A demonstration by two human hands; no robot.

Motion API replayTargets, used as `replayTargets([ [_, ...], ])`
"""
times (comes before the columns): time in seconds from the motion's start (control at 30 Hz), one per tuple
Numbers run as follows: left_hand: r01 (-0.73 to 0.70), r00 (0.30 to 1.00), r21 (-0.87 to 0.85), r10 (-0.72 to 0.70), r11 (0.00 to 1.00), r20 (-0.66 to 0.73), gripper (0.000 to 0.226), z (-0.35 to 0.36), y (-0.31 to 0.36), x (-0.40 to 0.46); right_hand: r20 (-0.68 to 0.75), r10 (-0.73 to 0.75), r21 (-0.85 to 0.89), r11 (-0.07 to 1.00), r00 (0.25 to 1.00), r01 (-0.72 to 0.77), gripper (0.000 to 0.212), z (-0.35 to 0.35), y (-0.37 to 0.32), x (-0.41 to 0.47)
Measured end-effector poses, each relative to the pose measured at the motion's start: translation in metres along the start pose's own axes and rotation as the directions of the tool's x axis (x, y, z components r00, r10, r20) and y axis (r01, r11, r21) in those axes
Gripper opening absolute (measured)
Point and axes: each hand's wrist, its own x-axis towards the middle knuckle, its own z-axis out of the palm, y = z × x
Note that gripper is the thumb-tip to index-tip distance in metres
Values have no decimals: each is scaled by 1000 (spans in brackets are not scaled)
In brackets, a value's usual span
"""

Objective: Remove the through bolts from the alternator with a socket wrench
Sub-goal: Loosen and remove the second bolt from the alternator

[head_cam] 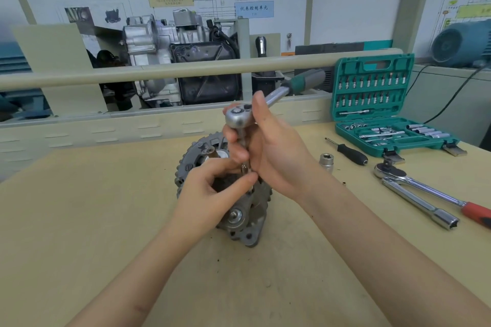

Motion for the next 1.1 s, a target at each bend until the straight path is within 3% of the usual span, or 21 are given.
replayTargets([
  [0.17,-5,1000,53,7,999,-30,11,1,-6,-1,33,72,-153,986,997,-66,55,13,4,2],
  [0.33,35,999,60,-33,998,-42,37,1,-5,-5,-12,111,-119,987,994,-112,49,20,2,-3],
  [0.4,63,997,35,-61,997,-38,29,0,-4,-6,-46,132,-177,974,990,-139,47,23,0,-8],
  [0.5,-23,999,55,25,998,-37,9,1,7,-8,-71,174,-334,924,982,-187,34,25,-13,-12],
  [0.6,-116,990,162,127,980,-59,26,5,11,-10,30,275,-544,811,961,-215,10,26,-34,-12],
  [0.7,-77,996,230,68,970,49,16,10,4,-16,14,259,-684,707,966,-180,16,28,-55,-7],
  [0.8,56,978,237,-102,970,184,17,14,6,-12,-73,105,-745,656,992,-124,12,22,-73,-2],
  [0.9,67,986,157,-89,985,143,25,10,20,-5,-113,-56,-752,657,992,-48,10,18,-81,-3],
  [1.0,46,985,125,-66,991,161,29,8,27,-4,-9,-31,-820,573,999,10,16,23,-79,-6],
  [1.1,177,962,22,-177,984,206,42,8,34,4,172,-11,-836,527,985,152,25,33,-85,-9],
])
